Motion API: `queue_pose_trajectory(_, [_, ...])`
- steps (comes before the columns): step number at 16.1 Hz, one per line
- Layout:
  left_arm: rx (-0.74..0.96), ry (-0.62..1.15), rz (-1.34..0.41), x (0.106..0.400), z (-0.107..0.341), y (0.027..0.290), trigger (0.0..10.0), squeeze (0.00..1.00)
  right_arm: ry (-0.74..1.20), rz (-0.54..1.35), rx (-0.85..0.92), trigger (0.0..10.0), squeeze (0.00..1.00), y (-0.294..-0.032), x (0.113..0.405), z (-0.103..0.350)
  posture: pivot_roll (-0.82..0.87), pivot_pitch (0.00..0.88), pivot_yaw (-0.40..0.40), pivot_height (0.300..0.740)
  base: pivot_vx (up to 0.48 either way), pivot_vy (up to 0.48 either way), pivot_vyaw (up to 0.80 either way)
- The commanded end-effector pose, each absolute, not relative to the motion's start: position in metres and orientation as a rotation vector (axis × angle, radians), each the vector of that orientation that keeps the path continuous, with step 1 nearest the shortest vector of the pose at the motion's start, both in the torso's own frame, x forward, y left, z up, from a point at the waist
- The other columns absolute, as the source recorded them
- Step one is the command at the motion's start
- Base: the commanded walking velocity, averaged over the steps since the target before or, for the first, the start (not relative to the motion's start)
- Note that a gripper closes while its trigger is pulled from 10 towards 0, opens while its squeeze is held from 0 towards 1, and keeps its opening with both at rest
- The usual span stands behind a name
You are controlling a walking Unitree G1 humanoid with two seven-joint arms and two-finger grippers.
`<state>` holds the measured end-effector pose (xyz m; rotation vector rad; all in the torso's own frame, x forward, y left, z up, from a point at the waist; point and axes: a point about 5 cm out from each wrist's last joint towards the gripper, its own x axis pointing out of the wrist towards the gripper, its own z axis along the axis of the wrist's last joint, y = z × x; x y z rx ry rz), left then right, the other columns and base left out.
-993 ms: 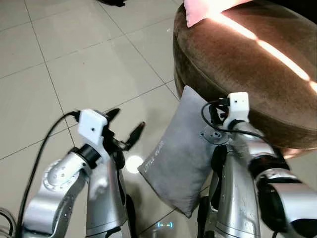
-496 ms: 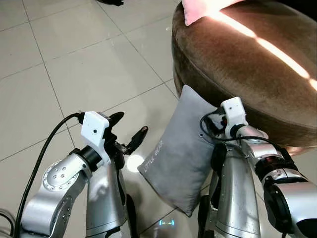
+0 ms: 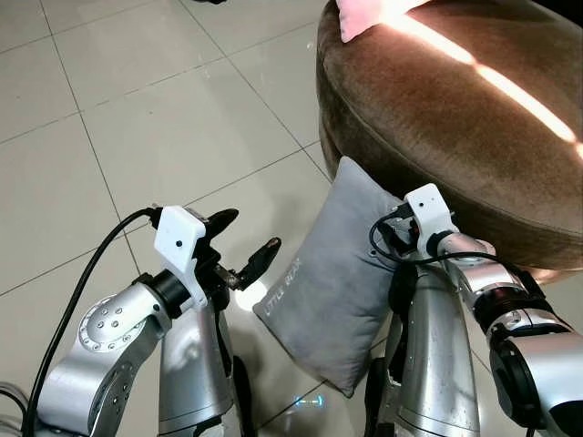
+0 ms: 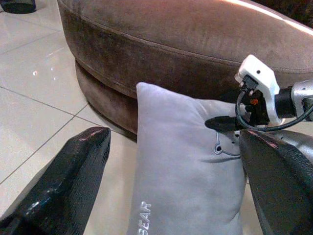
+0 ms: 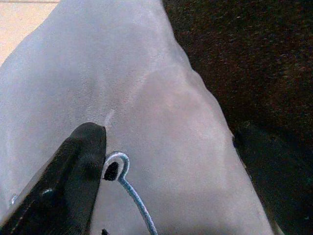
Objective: Move the pillow to the sofa from floor
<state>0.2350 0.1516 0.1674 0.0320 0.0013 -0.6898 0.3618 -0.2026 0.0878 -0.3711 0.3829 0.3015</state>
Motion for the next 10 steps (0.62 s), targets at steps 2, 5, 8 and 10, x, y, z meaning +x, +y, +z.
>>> queue_pose_trajectory(2, [0.042,0.011,-0.701,0.2326,0.1675,0.1511,10.0,0.00,0.453,0.356,-0.411,6.6,0.00,-0.2050,0.3545,0.0766,0.18,0.259,0.058,0.369,0.000,0.000,0.00])
queue_pose_trajectory(5, [0.045,0.011,-0.703,0.2322,0.1676,0.1511,10.0,0.00,0.477,0.427,-0.453,0.0,0.00,-0.2034,0.3504,0.0719,0.18,0.257,0.058,0.369,0.000,0.000,0.00])
queue_pose_trajectory(8, [0.045,0.010,-0.705,0.2323,0.1678,0.1513,10.0,0.00,0.476,0.433,-0.451,0.0,0.00,-0.2041,0.3501,0.0721,0.18,0.257,0.059,0.369,0.000,0.000,0.00])
queue_pose_trajectory(10, [0.044,0.008,-0.706,0.2324,0.1681,0.1510,10.0,0.00,0.476,0.442,-0.452,0.0,0.00,-0.2043,0.3499,0.0722,0.18,0.257,0.058,0.369,0.000,0.000,0.00])
